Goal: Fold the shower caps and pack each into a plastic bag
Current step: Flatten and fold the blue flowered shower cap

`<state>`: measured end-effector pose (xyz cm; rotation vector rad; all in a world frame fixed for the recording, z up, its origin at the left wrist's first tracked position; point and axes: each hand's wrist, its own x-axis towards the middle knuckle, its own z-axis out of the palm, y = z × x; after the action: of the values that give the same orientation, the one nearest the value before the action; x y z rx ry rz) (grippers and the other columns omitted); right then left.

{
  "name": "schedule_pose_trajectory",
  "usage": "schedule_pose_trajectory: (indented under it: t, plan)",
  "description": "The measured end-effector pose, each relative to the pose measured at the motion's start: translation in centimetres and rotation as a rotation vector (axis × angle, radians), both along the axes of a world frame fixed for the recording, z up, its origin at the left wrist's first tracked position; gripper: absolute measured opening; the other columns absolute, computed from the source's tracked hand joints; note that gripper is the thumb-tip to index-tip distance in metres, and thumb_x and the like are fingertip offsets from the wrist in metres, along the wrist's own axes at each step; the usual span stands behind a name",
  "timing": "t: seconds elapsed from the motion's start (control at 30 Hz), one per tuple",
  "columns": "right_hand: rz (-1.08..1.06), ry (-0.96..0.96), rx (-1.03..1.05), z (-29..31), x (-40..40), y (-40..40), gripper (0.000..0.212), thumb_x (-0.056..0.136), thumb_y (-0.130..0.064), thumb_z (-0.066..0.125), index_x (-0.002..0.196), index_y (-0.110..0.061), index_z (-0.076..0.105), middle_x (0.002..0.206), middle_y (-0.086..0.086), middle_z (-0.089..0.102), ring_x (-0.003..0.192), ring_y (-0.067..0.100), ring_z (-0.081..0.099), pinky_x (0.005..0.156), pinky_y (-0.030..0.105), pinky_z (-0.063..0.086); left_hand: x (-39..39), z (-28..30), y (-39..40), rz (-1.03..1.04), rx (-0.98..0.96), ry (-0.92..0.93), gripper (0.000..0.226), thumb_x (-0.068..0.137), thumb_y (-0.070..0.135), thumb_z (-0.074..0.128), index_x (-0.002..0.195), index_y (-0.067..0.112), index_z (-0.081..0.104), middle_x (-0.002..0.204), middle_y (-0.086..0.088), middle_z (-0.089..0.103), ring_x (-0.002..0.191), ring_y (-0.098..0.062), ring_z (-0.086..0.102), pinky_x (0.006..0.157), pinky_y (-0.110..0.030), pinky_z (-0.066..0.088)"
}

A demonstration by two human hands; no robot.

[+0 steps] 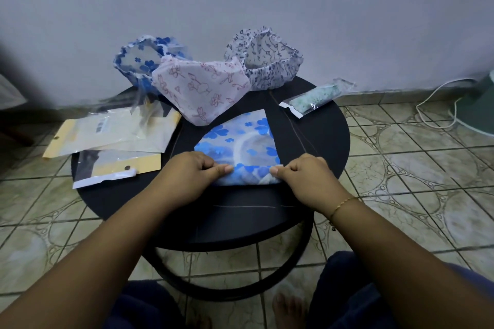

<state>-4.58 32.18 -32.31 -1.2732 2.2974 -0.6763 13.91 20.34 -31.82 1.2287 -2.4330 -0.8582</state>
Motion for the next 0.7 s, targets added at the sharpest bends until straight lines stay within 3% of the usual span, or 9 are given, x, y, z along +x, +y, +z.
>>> schedule_pose_trajectory:
  t: [0.07, 0.13, 0.23, 0.3, 0.43, 0.53, 0.6, 0.63, 0.7]
  plan:
    - [-0.053, -0.017, -0.029, 0.0, 0.1, -0.3, 0.055, 0.086, -0.049, 0.057, 0.042, -0.021, 0.040, 0.064, -0.002, 0.041, 0.095, 0.027, 0.044, 0.089, 0.040, 0.042, -0.3, 0.0, 0.0, -0.004, -0.019, -0.034, 0.049, 0.086, 0.045, 0.059, 0.063, 0.003, 0.053, 0.068, -0.002, 0.051, 0.060, -0.013, 0.047, 0.060, -0.026, 0.036]
    - [-0.077, -0.003, -0.009, 0.0, 0.1, -0.6, 0.057, 0.084, -0.051, 0.058, 0.042, -0.021, 0.035, 0.058, -0.001, 0.036, 0.087, 0.028, 0.044, 0.084, 0.041, 0.043, -0.4, 0.0, 0.0, -0.026, -0.077, -0.073, 0.042, 0.089, 0.043, 0.057, 0.064, 0.008, 0.056, 0.071, -0.002, 0.053, 0.067, -0.014, 0.052, 0.065, -0.030, 0.039]
    - [-0.088, 0.083, 0.044, -0.1, 0.4, -0.8, 0.051, 0.085, -0.054, 0.054, 0.051, -0.021, 0.036, 0.075, 0.003, 0.049, 0.103, 0.029, 0.046, 0.090, 0.040, 0.044, -0.5, -0.6, 0.2, -0.046, -0.230, -0.050, 0.014, 0.087, 0.035, 0.061, 0.093, 0.022, 0.065, 0.092, 0.007, 0.050, 0.079, -0.008, 0.054, 0.075, -0.027, 0.041]
    - [-0.098, 0.156, 0.001, -0.3, 0.5, -0.7, 0.042, 0.085, -0.051, 0.056, 0.062, -0.021, 0.038, 0.089, 0.003, 0.053, 0.104, 0.026, 0.044, 0.089, 0.039, 0.043, -0.4, -1.3, 0.3, -0.079, -0.331, -0.006, 0.017, 0.086, 0.029, 0.063, 0.103, 0.029, 0.062, 0.103, 0.013, 0.046, 0.078, -0.002, 0.051, 0.076, -0.027, 0.043]
    - [0.028, 0.209, -0.256, -0.9, 0.7, -0.5, 0.014, 0.087, -0.029, 0.061, 0.100, -0.024, 0.056, 0.101, -0.003, 0.051, 0.103, 0.021, 0.043, 0.088, 0.034, 0.039, -0.7, -1.1, 0.1, -0.335, -0.627, -0.042, 0.023, 0.083, 0.025, 0.051, 0.092, 0.025, 0.072, 0.095, 0.010, 0.066, 0.087, -0.019, 0.057, 0.075, -0.036, 0.052]
    - [0.187, 0.343, -0.191, -1.2, 0.3, -0.5, 0.024, 0.095, -0.025, 0.047, 0.112, -0.029, 0.063, 0.115, -0.008, 0.054, 0.111, 0.016, 0.040, 0.089, 0.029, 0.029, -0.7, -0.5, 0.4, -0.338, -0.471, -0.100, 0.031, 0.081, 0.030, 0.049, 0.100, 0.024, 0.073, 0.102, 0.012, 0.068, 0.099, -0.011, 0.060, 0.084, -0.028, 0.049]
    - [0.214, 0.295, -0.152, -0.8, 0.1, -0.1, 0.026, 0.096, -0.030, 0.043, 0.115, -0.032, 0.061, 0.117, -0.010, 0.054, 0.113, 0.015, 0.040, 0.090, 0.030, 0.028, -0.4, -0.4, 0.1, -0.333, -0.391, -0.116, 0.047, 0.075, 0.052, 0.048, 0.109, 0.028, 0.069, 0.111, 0.016, 0.064, 0.107, -0.003, 0.056, 0.090, -0.022, 0.045]
    - [0.225, 0.266, -0.145, -0.7, 0.0, 0.1, 0.026, 0.095, -0.035, 0.044, 0.116, -0.034, 0.060, 0.117, -0.010, 0.054, 0.113, 0.014, 0.039, 0.091, 0.030, 0.028, -0.3, -0.5, 0.0, -0.340, -0.381, -0.130, 0.051, 0.073, 0.058, 0.054, 0.112, 0.028, 0.068, 0.113, 0.016, 0.063, 0.109, -0.001, 0.054, 0.091, -0.020, 0.043]
    - [0.253, 0.252, -0.109, -0.4, -0.3, 0.4, 0.032, 0.090, -0.044, 0.051, 0.121, -0.035, 0.056, 0.118, -0.011, 0.052, 0.116, 0.012, 0.037, 0.091, 0.030, 0.026, -0.4, -0.4, -0.1, -0.331, -0.371, -0.140, 0.047, 0.077, 0.053, 0.066, 0.116, 0.027, 0.067, 0.116, 0.014, 0.063, 0.110, -0.003, 0.054, 0.091, -0.018, 0.040]
